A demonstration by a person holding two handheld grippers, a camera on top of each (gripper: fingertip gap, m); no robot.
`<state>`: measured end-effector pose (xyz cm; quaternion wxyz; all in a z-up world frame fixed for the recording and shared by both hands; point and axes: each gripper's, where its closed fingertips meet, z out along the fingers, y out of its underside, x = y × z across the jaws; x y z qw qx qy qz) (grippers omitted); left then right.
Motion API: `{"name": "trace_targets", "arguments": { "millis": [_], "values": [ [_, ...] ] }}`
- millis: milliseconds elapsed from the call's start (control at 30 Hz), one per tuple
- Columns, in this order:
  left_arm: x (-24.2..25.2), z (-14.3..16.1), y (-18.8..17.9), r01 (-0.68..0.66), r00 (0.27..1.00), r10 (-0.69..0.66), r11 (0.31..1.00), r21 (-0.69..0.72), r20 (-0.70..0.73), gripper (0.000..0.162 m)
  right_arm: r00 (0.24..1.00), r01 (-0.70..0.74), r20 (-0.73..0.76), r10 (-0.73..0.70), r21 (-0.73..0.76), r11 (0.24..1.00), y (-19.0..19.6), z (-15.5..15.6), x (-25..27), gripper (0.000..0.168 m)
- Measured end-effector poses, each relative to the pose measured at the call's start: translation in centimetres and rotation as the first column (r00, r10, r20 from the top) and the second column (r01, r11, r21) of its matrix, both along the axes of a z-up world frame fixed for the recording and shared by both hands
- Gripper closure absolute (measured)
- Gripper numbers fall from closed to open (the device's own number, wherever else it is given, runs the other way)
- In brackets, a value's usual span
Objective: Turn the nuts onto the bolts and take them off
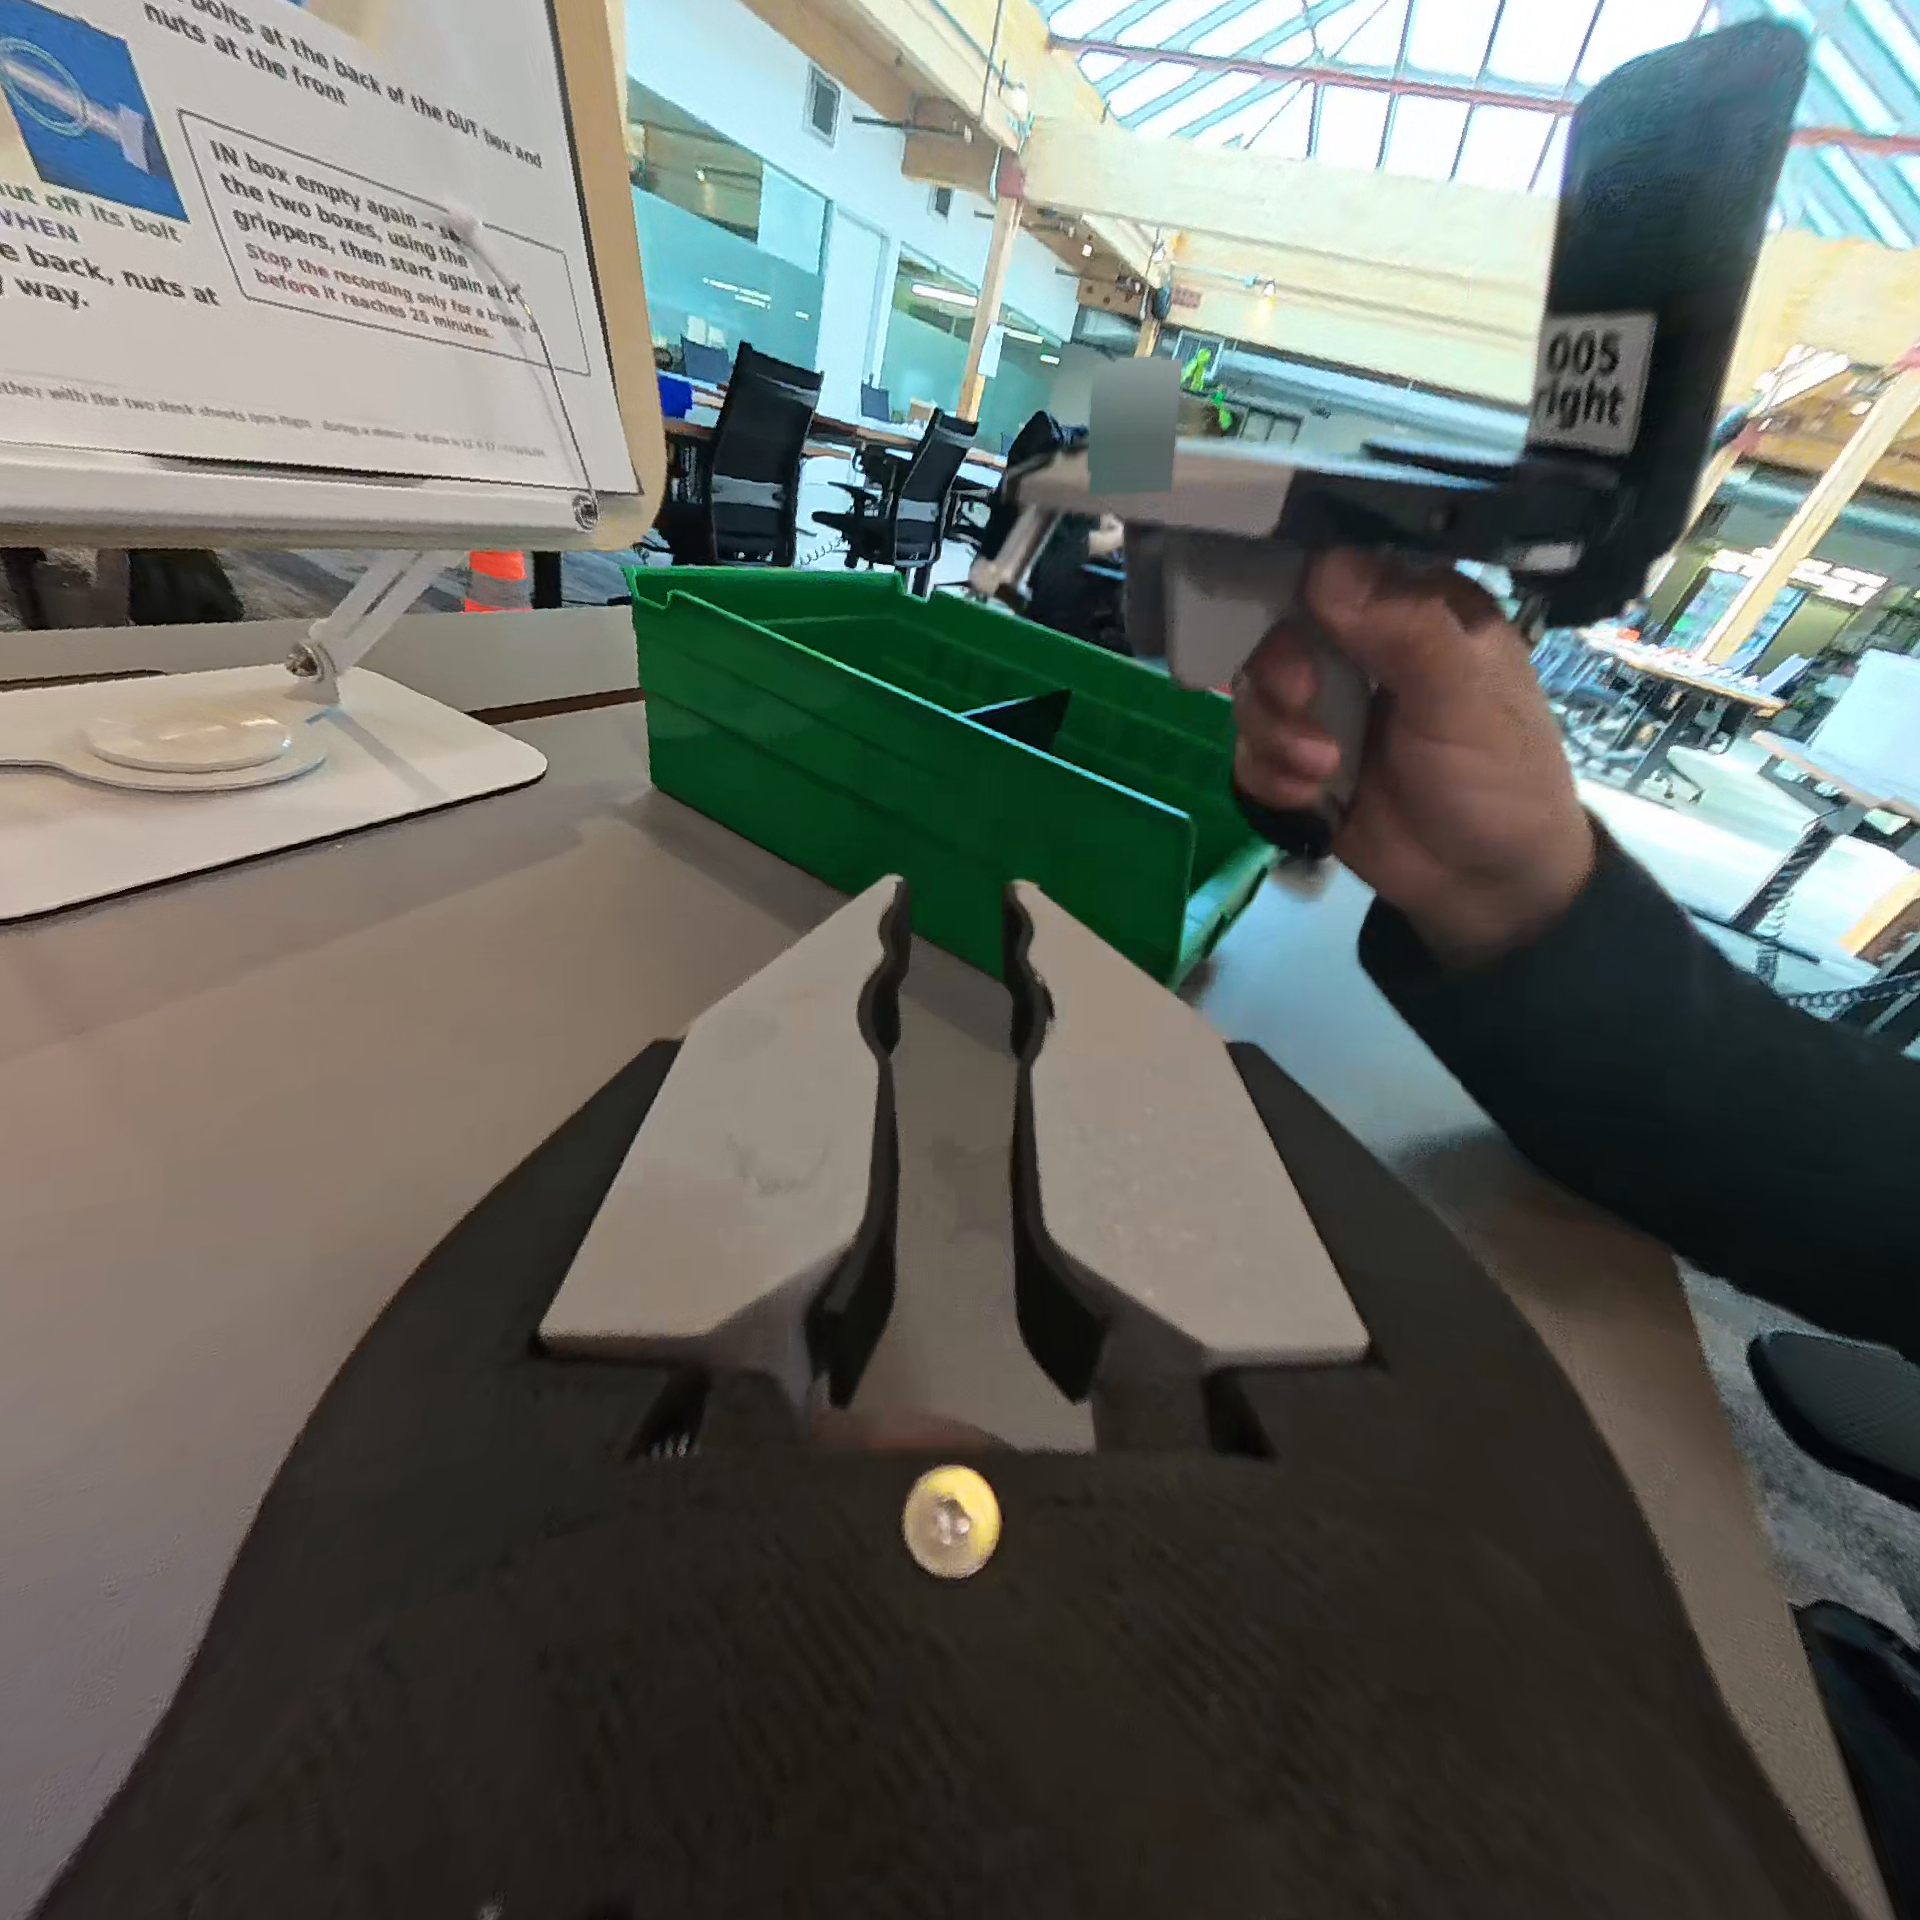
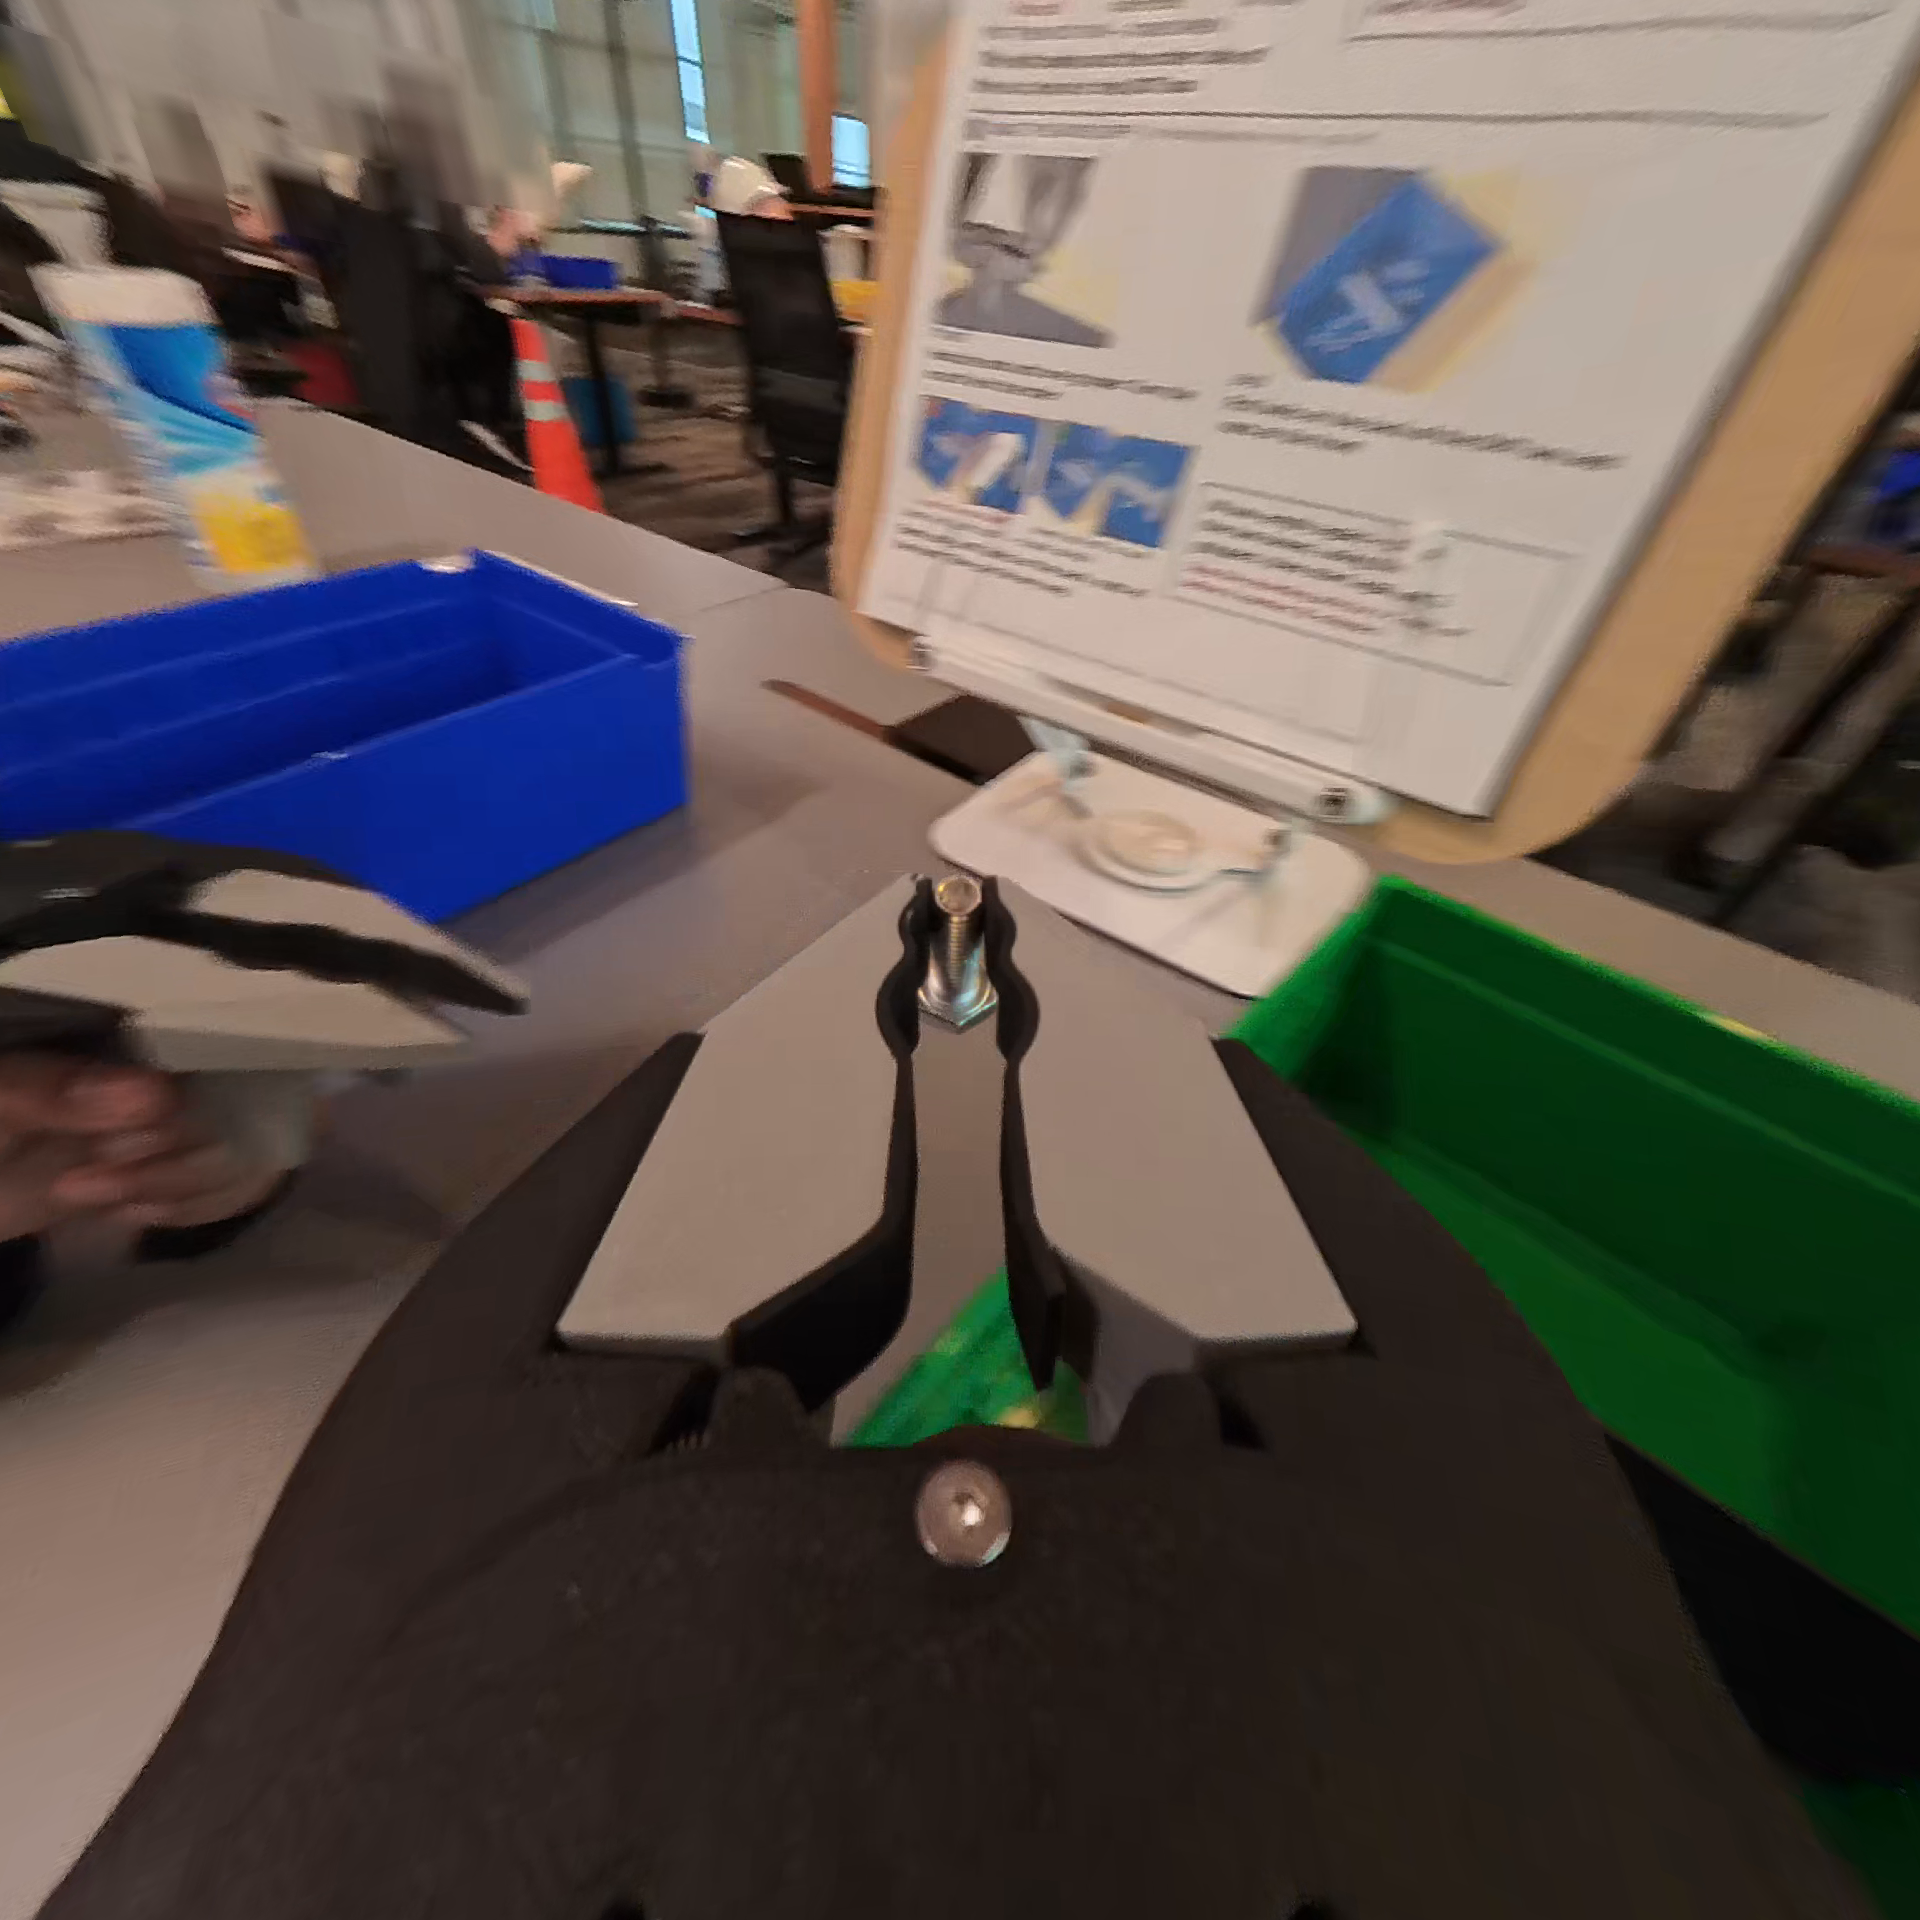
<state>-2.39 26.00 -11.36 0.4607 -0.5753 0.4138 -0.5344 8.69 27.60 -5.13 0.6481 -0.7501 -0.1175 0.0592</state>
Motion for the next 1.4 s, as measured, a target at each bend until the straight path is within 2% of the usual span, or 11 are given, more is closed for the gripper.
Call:
{"name": "trace_targets", "arguments": {
  "millis": [133, 267, 533, 633, 667, 700, 767, 1067, 1200, 1333, 1400],
  "values": [
    [0.6, -1.4, -0.3, 0.007, 0.997, -0.006, 1.0, 0.016, -0.077, 0.149, 0.965, 0.232, 0.126, -0.231, 0.007, 0.973, 0.4, -0.5, 6.9, 0.162],
    [0.9, -2.3, -0.5, 0.012, 0.992, -0.008, 1.0, 0.029, -0.127, 0.152, 0.905, 0.38, 0.23, -0.359, -0.056, 0.923, 1.3, -3.0, 11.5, 0.162],
    [0.9, -2.4, -0.7, 0.018, 0.991, -0.014, 0.999, 0.03, -0.136, 0.153, 0.868, 0.439, 0.311, -0.389, -0.11, 0.892, 2.6, -5.9, 14.5, 0.162],
    [0.9, -2.4, -0.8, 0.018, 0.99, -0.013, 0.999, 0.033, -0.138, 0.154, 0.847, 0.496, 0.334, -0.414, -0.217, 0.841, 3.0, -8.8, 16.1, 0.161],
    [0.9, -2.4, -0.8, 0.019, 0.99, -0.014, 0.999, 0.034, -0.14, 0.154, 0.824, 0.534, 0.367, -0.431, -0.253, 0.807, 2.9, -9.9, 16.8, 0.153],
    [0.9, -2.5, -0.8, 0.019, 0.99, -0.014, 0.999, 0.036, -0.142, 0.154, 0.805, 0.56, 0.408, -0.431, -0.28, 0.78, 2.6, -10.7, 17.4, 0.134],
    [0.9, -2.5, -0.8, 0.021, 0.989, -0.015, 0.999, 0.044, -0.149, 0.154, 0.766, 0.605, 0.437, -0.471, -0.241, 0.759, 2.3, -9.9, 17.9, 0.133],
    [0.7, -2.8, -0.7, 0.023, 0.985, -0.015, 0.999, 0.047, -0.173, 0.156, 0.836, 0.503, 0.183, -0.518, 0.125, 0.855, 1.3, -0.6, 13.1, 0.127],
    [0.8, -3.4, -0.6, 0.02, 0.978, -0.007, 0.998, 0.062, -0.21, 0.155, 0.925, 0.334, 0.114, -0.362, 0.209, 0.919, 1.0, 1.2, 7.3, 0.115],
    [1.0, -3.2, -1.5, 0.054, 0.975, -0.038, 0.996, 0.068, -0.22, 0.15, 0.954, 0.243, 0.108, -0.281, 0.272, 0.931, 0.4, 1.9, 2.2, 0.124],
    [1.0, -2.0, -3.3, 0.131, 0.978, -0.123, 0.991, 0.039, -0.171, 0.142, 0.989, 0.118, 0.038, -0.14, 0.344, 0.931, -0.9, 2.7, -2.4, 0.134]
  ]
}}
